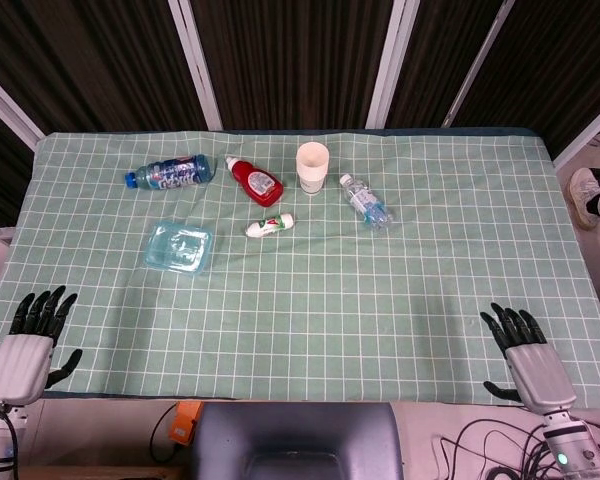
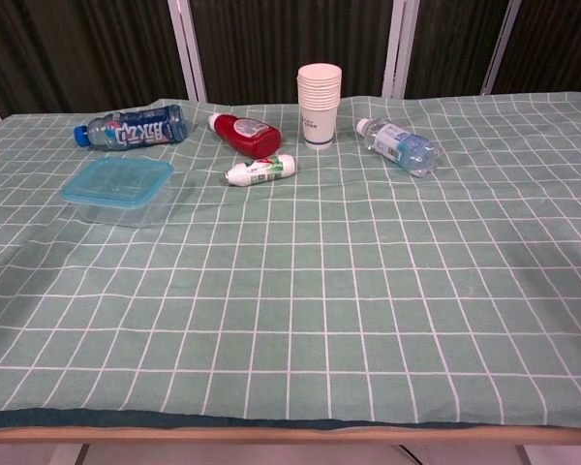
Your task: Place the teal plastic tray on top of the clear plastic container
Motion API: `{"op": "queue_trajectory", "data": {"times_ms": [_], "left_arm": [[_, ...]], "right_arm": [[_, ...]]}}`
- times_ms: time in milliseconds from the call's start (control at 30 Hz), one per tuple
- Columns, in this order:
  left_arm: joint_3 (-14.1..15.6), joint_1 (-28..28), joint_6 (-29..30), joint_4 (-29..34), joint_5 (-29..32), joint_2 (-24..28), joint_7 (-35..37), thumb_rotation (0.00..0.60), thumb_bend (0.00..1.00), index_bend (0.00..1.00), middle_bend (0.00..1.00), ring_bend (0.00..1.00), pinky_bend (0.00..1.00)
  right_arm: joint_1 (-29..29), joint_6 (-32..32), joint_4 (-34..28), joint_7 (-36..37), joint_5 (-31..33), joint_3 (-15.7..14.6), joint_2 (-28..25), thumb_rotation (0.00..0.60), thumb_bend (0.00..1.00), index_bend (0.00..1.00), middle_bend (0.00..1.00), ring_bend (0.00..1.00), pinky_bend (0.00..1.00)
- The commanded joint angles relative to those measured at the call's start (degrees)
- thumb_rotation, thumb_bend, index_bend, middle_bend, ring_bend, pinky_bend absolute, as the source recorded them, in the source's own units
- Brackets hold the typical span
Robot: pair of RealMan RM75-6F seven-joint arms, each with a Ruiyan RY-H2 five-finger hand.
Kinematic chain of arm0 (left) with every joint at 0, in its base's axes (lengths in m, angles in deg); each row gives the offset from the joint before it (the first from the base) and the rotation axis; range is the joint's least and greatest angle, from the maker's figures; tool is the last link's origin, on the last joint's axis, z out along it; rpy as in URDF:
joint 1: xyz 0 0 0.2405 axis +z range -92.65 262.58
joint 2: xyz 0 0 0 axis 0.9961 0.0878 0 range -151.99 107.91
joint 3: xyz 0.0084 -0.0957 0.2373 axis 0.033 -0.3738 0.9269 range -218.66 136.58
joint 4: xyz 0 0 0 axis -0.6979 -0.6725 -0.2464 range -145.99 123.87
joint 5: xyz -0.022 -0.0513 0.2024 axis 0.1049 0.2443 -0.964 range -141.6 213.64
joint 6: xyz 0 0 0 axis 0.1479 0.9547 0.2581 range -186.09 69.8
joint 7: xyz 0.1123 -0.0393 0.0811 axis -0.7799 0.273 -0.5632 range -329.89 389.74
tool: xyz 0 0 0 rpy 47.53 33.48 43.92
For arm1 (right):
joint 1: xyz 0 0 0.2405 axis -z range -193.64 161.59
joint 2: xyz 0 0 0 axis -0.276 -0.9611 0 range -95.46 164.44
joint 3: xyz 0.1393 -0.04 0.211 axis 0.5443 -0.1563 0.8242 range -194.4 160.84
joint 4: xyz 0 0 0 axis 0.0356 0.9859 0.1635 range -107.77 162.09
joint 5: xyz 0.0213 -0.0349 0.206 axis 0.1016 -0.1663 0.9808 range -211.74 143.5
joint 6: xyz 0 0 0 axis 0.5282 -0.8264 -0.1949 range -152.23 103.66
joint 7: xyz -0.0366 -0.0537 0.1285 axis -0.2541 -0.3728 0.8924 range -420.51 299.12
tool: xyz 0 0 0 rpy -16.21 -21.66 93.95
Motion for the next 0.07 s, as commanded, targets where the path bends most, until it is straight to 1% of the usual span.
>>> {"op": "queue_trajectory", "data": {"times_ms": [33,67], "left_arm": [[-0.1,1.5,-0.1,-0.7,-2.7,-0.5,1.1,0.6,0.28,0.0,0.0,0.0,0.0],[-0.3,1.6,-0.7,-0.5,-2.8,-0.3,1.2,0.6,0.28,0.0,0.0,0.0,0.0]], "right_arm": [[0.4,-0.9,0.0,0.2,-0.7,-0.2,0.0,0.6,0.07,0.0,0.0,0.0,0.0],[0.5,-1.1,0.2,0.4,-0.7,-0.2,-0.1,0.6,0.07,0.0,0.0,0.0,0.0]]}}
